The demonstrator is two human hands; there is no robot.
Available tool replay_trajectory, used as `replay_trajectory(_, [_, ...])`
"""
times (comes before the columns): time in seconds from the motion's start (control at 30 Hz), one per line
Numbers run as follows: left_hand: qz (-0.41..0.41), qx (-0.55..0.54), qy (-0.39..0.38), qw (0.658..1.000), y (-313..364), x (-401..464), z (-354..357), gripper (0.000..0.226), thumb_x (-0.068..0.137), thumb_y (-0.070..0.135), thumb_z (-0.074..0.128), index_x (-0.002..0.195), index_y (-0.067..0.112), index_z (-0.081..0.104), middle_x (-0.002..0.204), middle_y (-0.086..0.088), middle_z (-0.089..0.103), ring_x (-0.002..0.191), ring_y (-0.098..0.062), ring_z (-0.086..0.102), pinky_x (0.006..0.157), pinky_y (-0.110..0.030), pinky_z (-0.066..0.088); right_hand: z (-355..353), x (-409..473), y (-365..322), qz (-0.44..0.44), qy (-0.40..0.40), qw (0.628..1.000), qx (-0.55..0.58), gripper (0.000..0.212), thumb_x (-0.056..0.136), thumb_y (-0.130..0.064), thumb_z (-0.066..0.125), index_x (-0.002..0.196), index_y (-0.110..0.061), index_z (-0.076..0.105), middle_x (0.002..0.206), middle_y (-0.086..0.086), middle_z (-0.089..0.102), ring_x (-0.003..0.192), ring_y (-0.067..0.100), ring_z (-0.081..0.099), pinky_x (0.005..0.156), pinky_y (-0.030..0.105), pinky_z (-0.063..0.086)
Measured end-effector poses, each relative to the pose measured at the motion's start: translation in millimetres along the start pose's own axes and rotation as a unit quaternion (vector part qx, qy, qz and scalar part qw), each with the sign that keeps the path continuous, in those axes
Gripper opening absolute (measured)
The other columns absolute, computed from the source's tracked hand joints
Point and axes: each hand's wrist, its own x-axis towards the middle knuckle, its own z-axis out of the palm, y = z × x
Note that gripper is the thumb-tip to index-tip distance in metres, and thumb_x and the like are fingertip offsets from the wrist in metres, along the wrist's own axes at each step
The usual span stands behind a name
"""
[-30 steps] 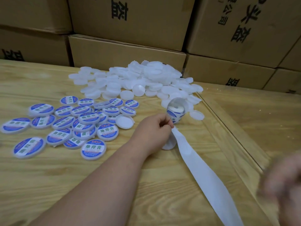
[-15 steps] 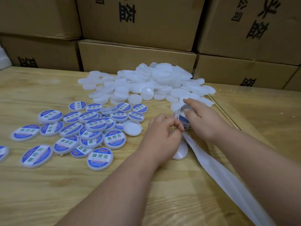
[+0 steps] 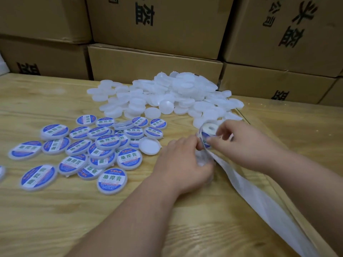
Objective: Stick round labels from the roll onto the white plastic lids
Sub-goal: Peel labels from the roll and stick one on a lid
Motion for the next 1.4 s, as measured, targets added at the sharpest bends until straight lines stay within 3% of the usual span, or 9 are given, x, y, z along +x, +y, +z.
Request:
replay_trajectory(0.23, [0.02,-0.028,-0.073,0.997,-10,-4,-11,0.046,0.073,0.062,0.068,0.106,0.044,0.043,0.102,0.019,0.048,0.103,-0.014,0.046,0.086,-0.034,0.037,13,-50,4,0.042,-0.08,0.992,-0.089,0.045,0.075,-0.072,0.057,0.106,-0.038,0.056,0.097,-0.016,0.058,0.082,0.002,0.06,0.072,0.031,0.054])
replay_trajectory(0.4, [0.012,-0.004,-0.055,0.998,-8,-13,-10,0.06,0.061,0.08,0.051,0.109,0.045,0.04,0.106,0.017,0.048,0.106,-0.015,0.044,0.09,-0.034,0.034,15,-49,5,0.053,-0.071,0.989,-0.12,0.009,0.085,-0.035,0.058,0.088,-0.028,0.061,0.084,-0.011,0.061,0.075,0.01,0.059,0.064,0.031,0.052])
replay_trajectory(0.5, [-0.012,0.047,-0.075,0.996,-11,-18,-9,0.072,0.055,0.091,0.045,0.111,0.045,0.04,0.11,0.019,0.048,0.108,-0.013,0.039,0.095,-0.036,0.031,4,-45,0,0.098,-0.099,0.99,-0.007,0.018,0.087,-0.025,0.059,0.072,-0.015,0.062,0.06,-0.006,0.059,0.051,0.013,0.051,0.044,0.023,0.038])
replay_trajectory(0.63, [-0.018,0.095,-0.074,0.993,-12,-17,-9,0.055,0.071,0.08,0.048,0.109,0.04,0.054,0.11,0.015,0.05,0.112,-0.018,0.041,0.09,-0.035,0.028,-9,-40,-12,0.171,-0.217,0.91,0.31,0.015,0.094,-0.02,0.068,0.092,-0.007,0.073,0.083,0.01,0.078,0.064,0.018,0.071,0.054,0.025,0.053])
replay_trajectory(0.73, [-0.016,0.086,-0.056,0.995,-12,-15,-11,0.03,0.084,0.065,0.052,0.092,0.036,0.053,0.105,0.01,0.055,0.108,-0.021,0.044,0.088,-0.037,0.031,-5,-40,-11,0.141,-0.245,0.866,0.413,0.02,0.097,-0.015,0.063,0.085,-0.008,0.077,0.09,0.018,0.077,0.069,0.021,0.074,0.056,0.027,0.057])
replay_trajectory(1.03, [-0.091,-0.174,0.083,0.977,-14,-12,-15,0.014,0.089,0.027,0.057,0.08,0.031,0.048,0.077,0.01,0.061,0.07,-0.004,0.055,0.053,-0.018,0.039,37,-46,0,0.067,-0.132,0.857,0.493,0.014,0.078,-0.024,0.066,0.07,-0.019,0.077,0.071,0.011,0.072,0.057,0.017,0.066,0.053,0.024,0.049])
replay_trajectory(1.13, [-0.054,-0.241,0.072,0.966,-8,-15,-18,0.021,0.087,0.017,0.05,0.091,0.037,0.047,0.09,0.014,0.066,0.076,-0.005,0.057,0.061,-0.016,0.043,41,-44,6,0.071,-0.104,0.833,0.539,0.025,0.084,-0.013,0.063,0.061,-0.018,0.072,0.065,0.012,0.068,0.052,0.019,0.062,0.049,0.024,0.048])
replay_trajectory(1.23, [0.02,-0.259,0.011,0.966,2,-20,-17,0.027,0.083,0.027,0.053,0.103,0.045,0.054,0.094,0.02,0.059,0.084,-0.002,0.056,0.072,-0.015,0.045,41,-45,6,0.069,-0.099,0.826,0.55,0.017,0.074,-0.016,0.061,0.059,-0.017,0.069,0.065,0.014,0.066,0.054,0.021,0.06,0.052,0.025,0.047])
replay_trajectory(1.4, [0.085,-0.189,-0.031,0.978,9,-24,-10,0.034,0.078,0.048,0.072,0.111,0.042,0.063,0.108,0.022,0.06,0.11,0.001,0.055,0.093,-0.016,0.043,43,-44,11,0.084,-0.06,0.813,0.573,0.041,0.094,-0.005,0.054,0.055,-0.017,0.062,0.057,0.007,0.058,0.048,0.017,0.053,0.047,0.024,0.043])
